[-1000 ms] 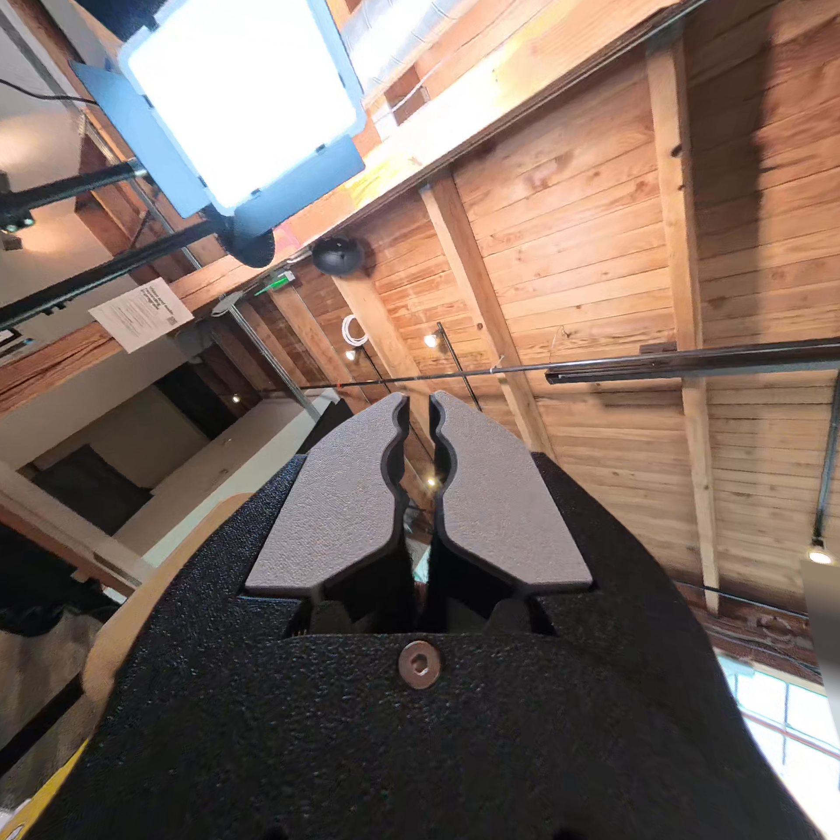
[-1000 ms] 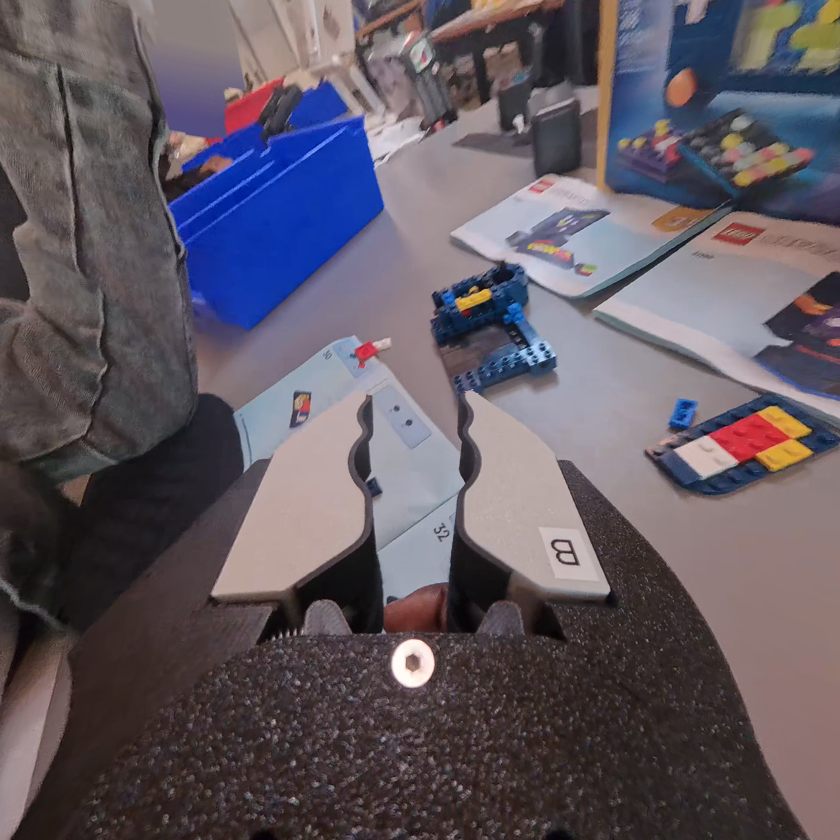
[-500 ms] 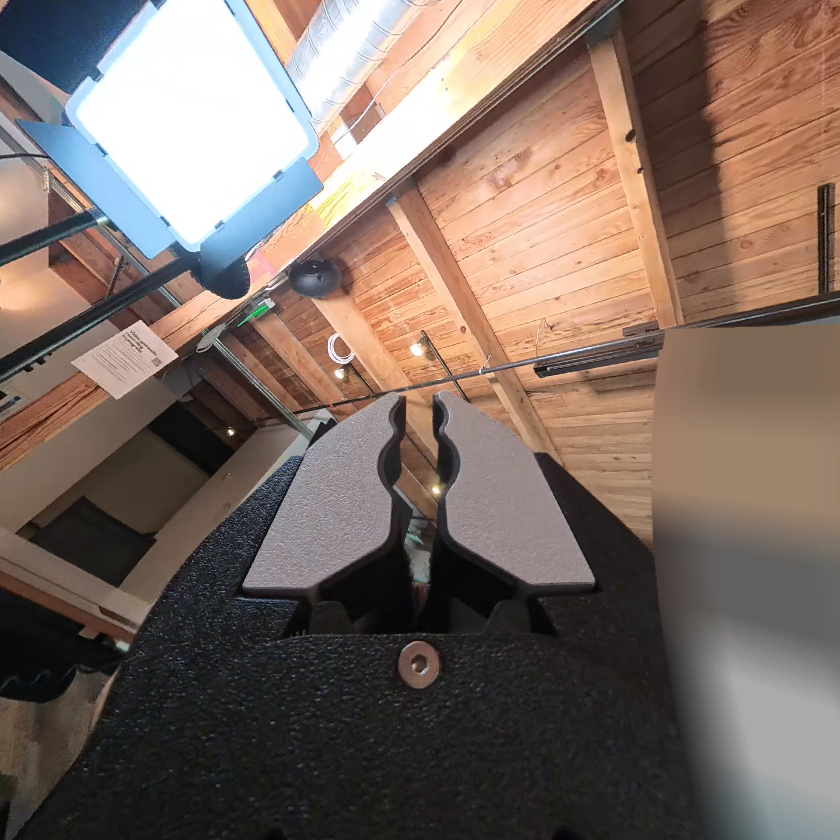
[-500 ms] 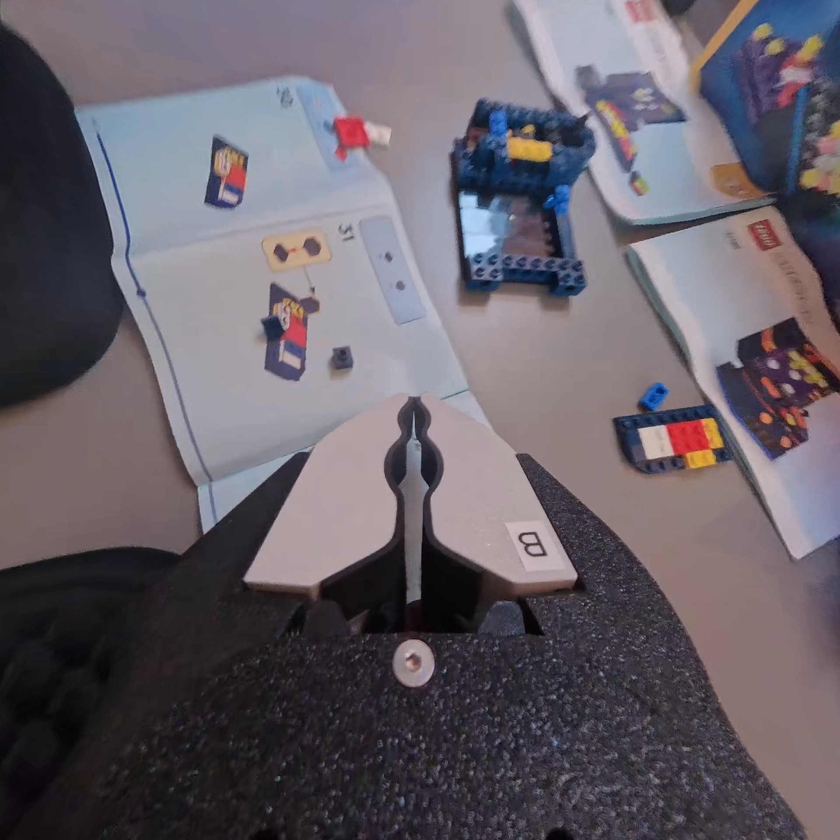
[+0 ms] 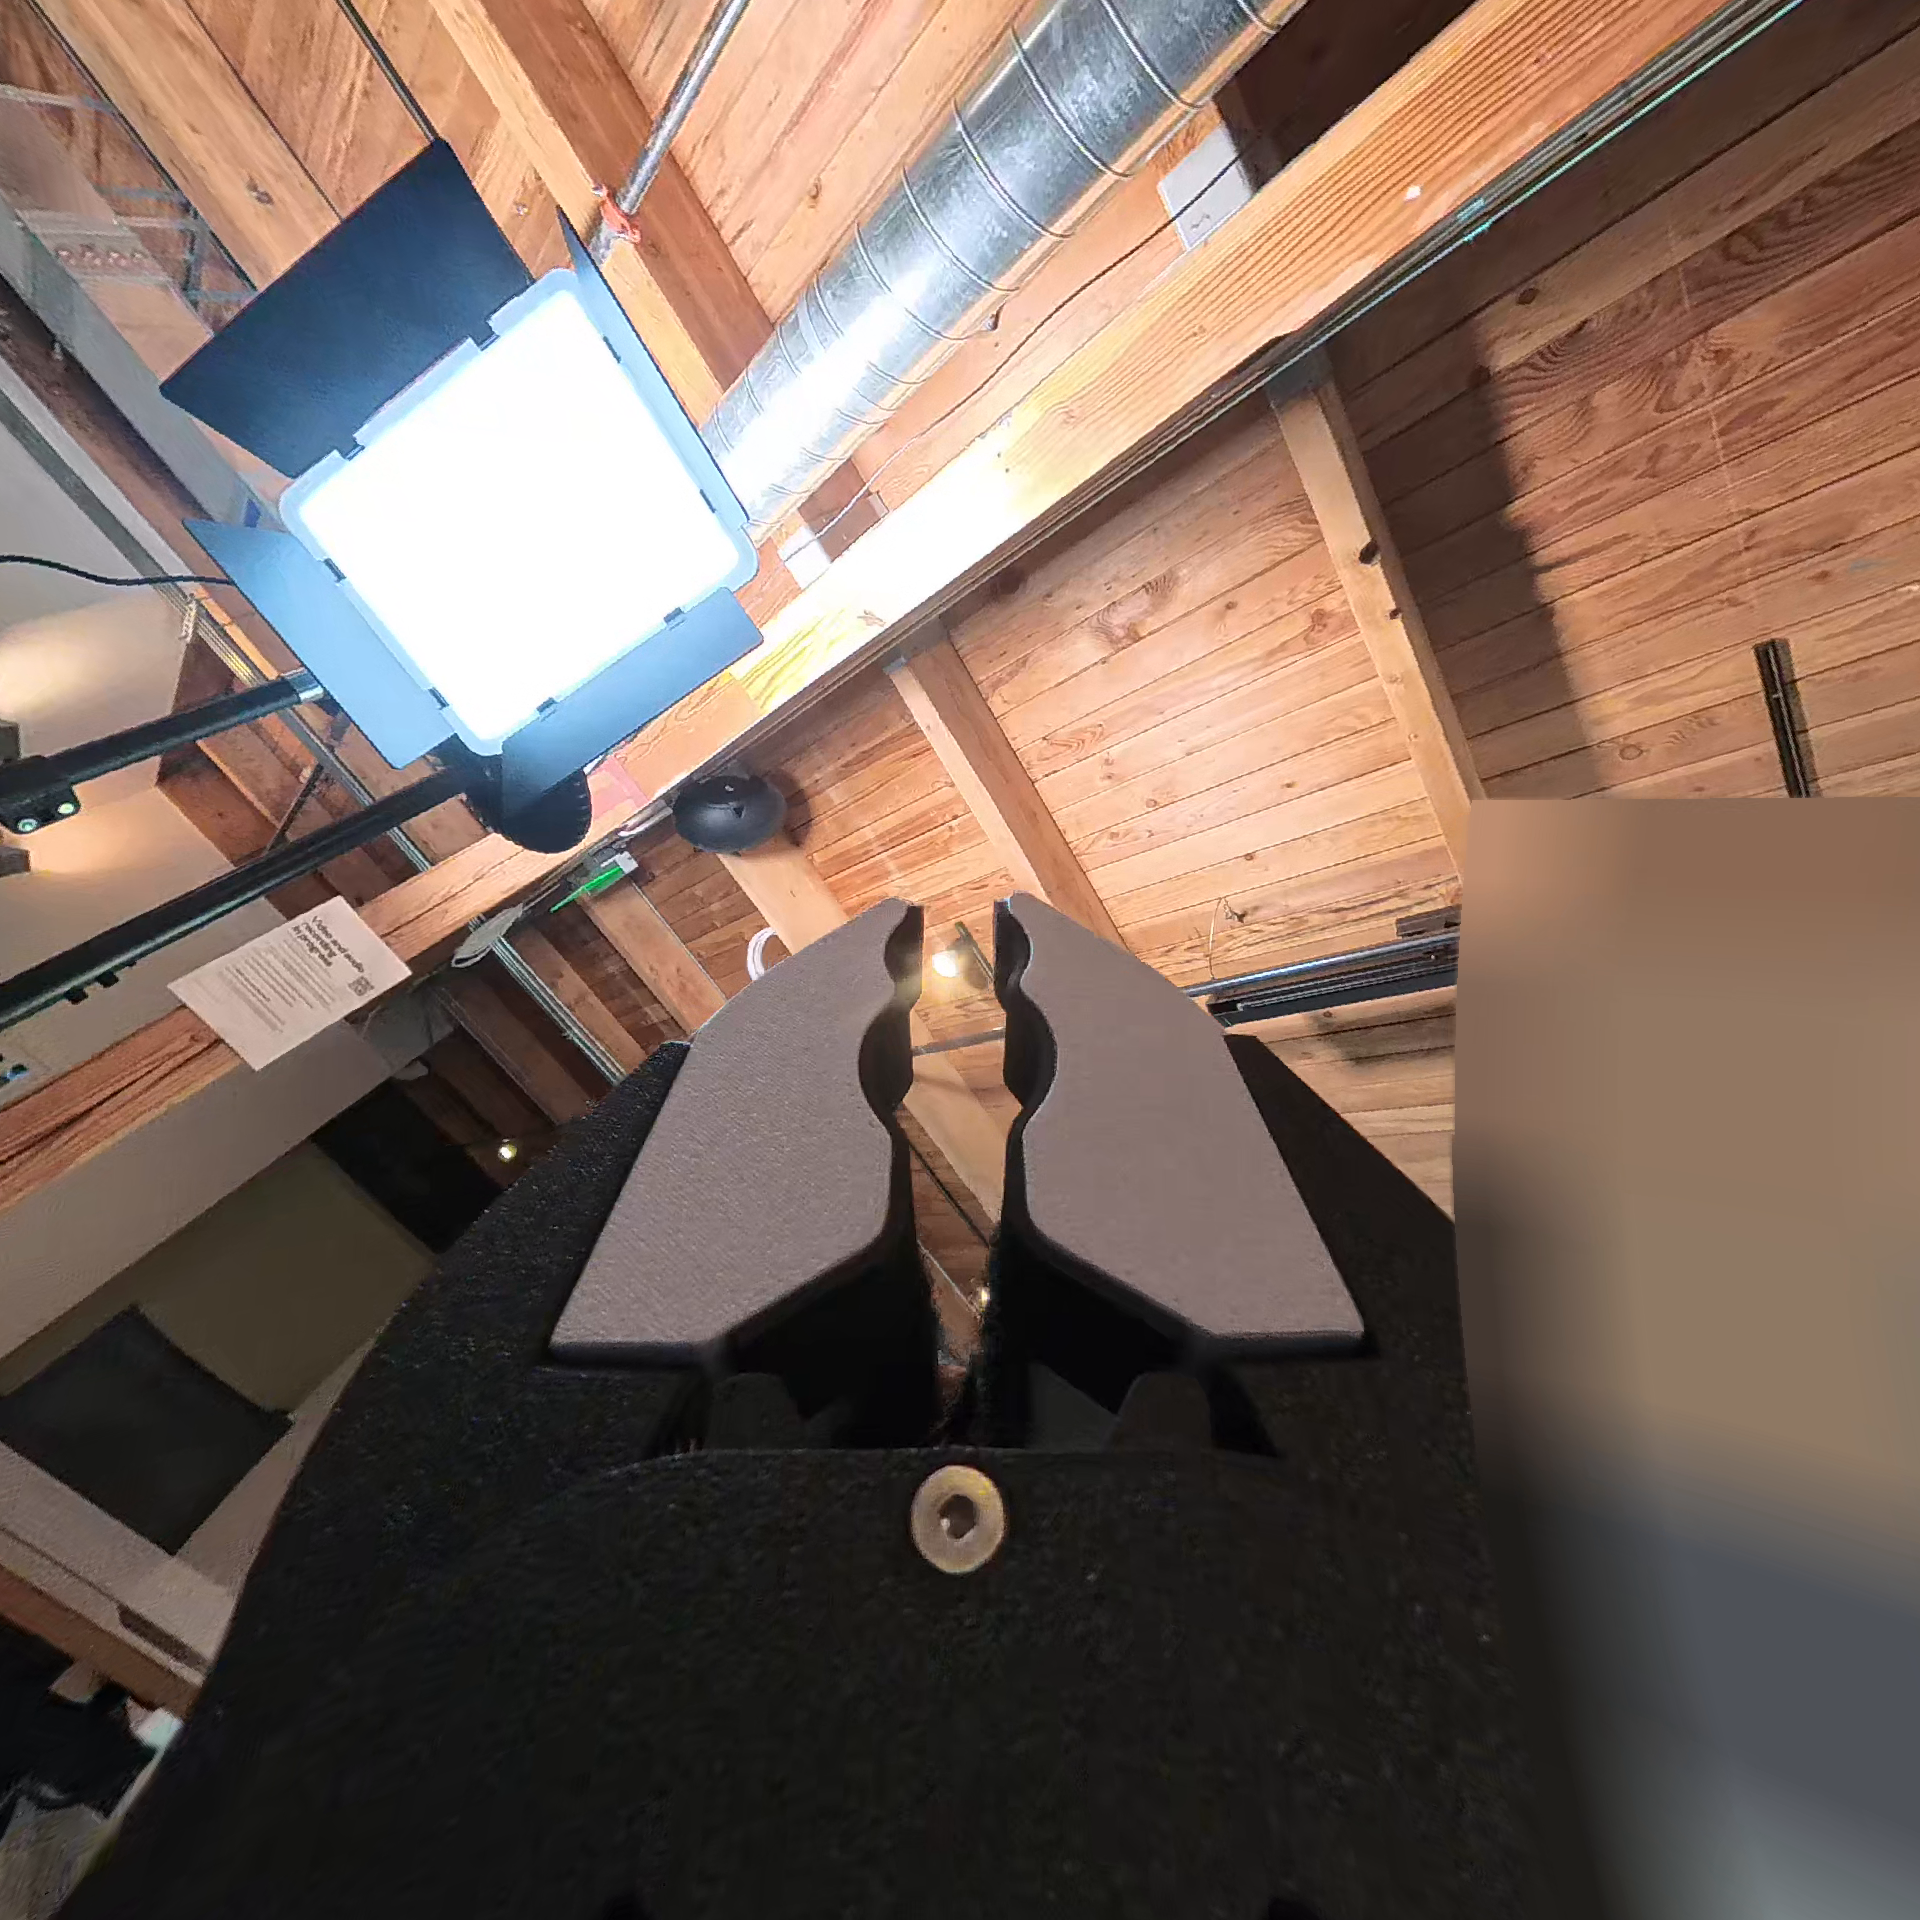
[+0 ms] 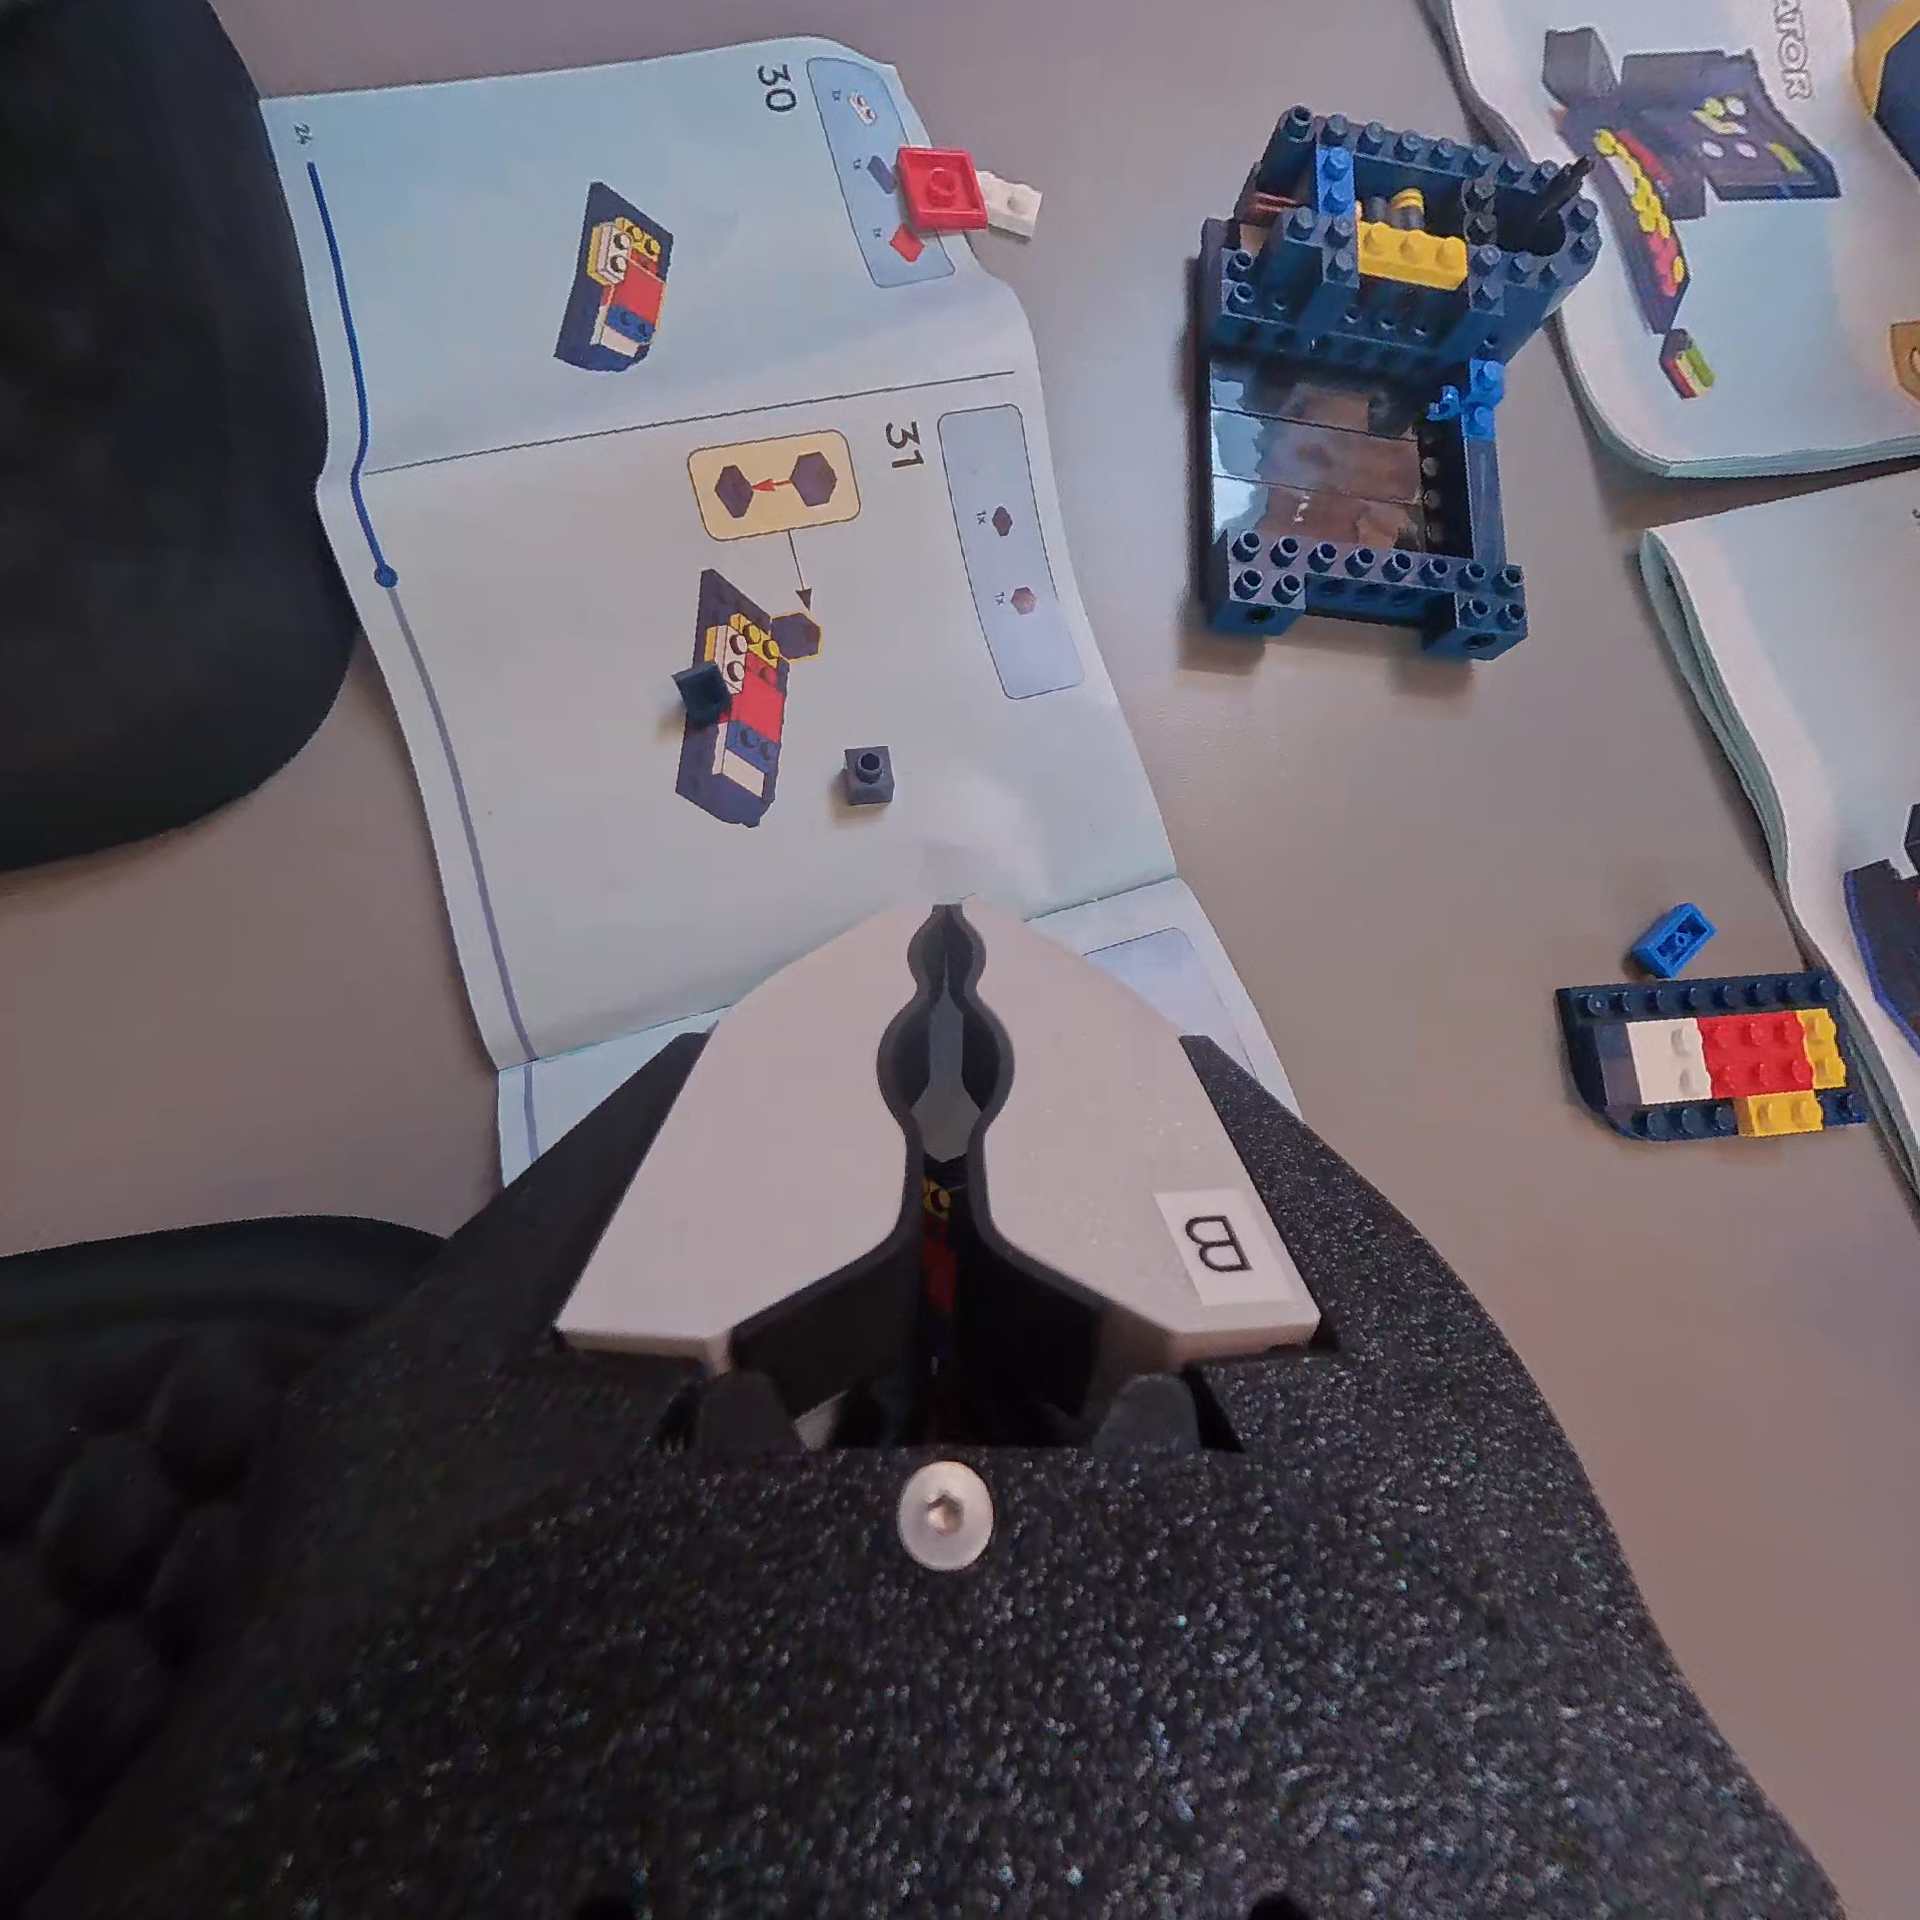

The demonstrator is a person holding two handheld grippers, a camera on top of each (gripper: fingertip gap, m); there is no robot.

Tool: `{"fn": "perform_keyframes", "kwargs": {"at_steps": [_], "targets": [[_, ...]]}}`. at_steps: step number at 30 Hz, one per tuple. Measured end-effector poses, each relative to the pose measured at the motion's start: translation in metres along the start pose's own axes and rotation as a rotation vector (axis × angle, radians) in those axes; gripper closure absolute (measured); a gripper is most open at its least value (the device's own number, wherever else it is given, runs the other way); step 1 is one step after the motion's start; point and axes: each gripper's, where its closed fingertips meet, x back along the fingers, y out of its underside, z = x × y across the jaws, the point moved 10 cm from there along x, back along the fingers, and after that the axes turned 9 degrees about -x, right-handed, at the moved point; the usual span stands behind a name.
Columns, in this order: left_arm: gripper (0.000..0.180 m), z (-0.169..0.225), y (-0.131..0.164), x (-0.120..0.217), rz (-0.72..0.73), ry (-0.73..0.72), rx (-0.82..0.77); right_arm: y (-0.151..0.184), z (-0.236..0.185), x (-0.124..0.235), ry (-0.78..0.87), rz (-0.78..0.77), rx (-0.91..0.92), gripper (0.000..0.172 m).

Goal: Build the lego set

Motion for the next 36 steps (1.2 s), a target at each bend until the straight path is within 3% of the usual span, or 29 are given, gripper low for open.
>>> {"fn": "perform_keyframes", "kwargs": {"at_steps": [9,14,19,26,32,36], "targets": [[0.168,-0.001,-0.007,0.002,0.044,-0.010,0.007,-0.003,0.000,0.005,-0.090,0.091,-0.009,0.165],[0.168,0.000,-0.006,0.002,0.047,-0.006,0.014,-0.006,0.000,0.015,-0.187,0.201,-0.016,0.171],[0.168,-0.002,-0.008,0.003,0.060,-0.010,0.033,-0.010,0.008,0.024,-0.171,0.328,-0.088,0.171],[0.168,-0.002,-0.011,0.004,0.079,-0.017,0.027,0.012,0.062,0.094,-0.127,0.652,-0.357,0.155],[0.168,-0.001,-0.007,0.003,0.063,-0.010,0.040,0.051,0.071,0.092,-0.238,0.345,-0.347,0.142],[0.168,0.001,-0.006,0.003,0.060,-0.007,0.033,0.059,0.053,0.077,-0.278,0.035,-0.231,0.153]]}}
